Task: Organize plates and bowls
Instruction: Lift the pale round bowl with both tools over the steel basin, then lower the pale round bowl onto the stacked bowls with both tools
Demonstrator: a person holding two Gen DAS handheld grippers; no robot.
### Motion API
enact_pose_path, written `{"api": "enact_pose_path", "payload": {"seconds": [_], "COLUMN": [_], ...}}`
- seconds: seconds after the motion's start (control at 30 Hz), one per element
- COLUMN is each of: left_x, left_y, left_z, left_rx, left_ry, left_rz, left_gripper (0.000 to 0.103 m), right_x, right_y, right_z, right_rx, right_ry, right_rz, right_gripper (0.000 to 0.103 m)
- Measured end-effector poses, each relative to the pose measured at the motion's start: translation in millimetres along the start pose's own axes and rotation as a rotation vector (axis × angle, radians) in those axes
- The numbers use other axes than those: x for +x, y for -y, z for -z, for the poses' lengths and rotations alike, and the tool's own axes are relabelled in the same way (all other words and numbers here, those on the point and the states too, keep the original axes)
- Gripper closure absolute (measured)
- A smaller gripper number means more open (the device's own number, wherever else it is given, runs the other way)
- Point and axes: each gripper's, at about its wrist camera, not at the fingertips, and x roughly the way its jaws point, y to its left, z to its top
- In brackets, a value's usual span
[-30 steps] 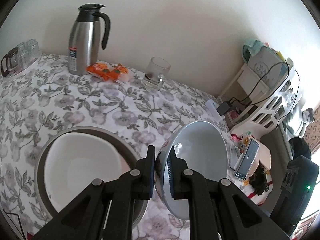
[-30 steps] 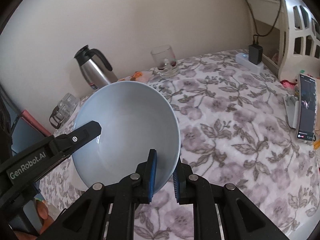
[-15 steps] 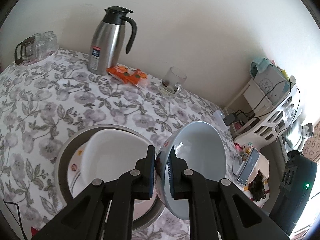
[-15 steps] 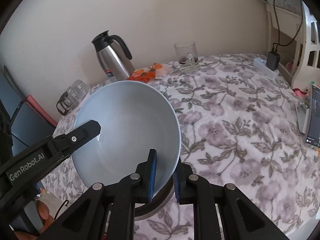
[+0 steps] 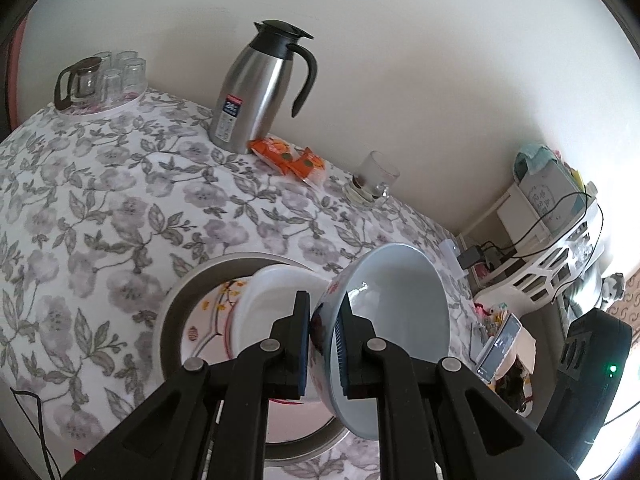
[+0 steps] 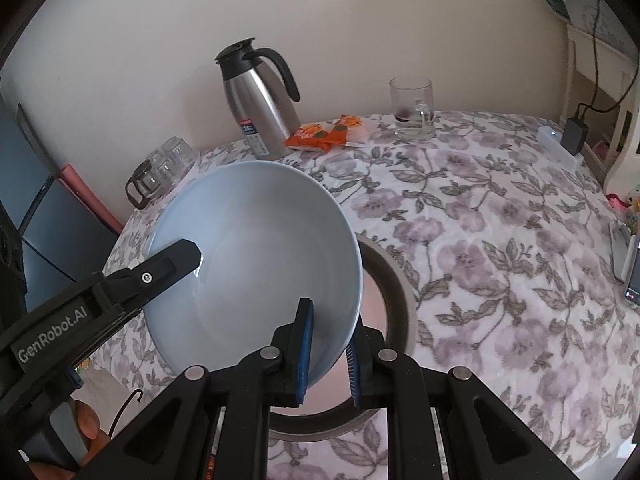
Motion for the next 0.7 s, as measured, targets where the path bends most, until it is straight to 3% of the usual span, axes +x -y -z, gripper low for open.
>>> {"api": "enact_pose_path", "payload": {"seconds": [0.7], "left_x": [9], "left_y": [-36], "left_z": [-8], "left_rx": [-0.067], "left_ry": [-0.031], "left_rz": [-0.015], "left_gripper": [0.091], "right_x": [27], "right_y": [-26], "right_z": [-5], "right_rx": [-0.041], "right_ry": [-0.061], "right_rz": [0.025], "right_gripper": [0.086]}}
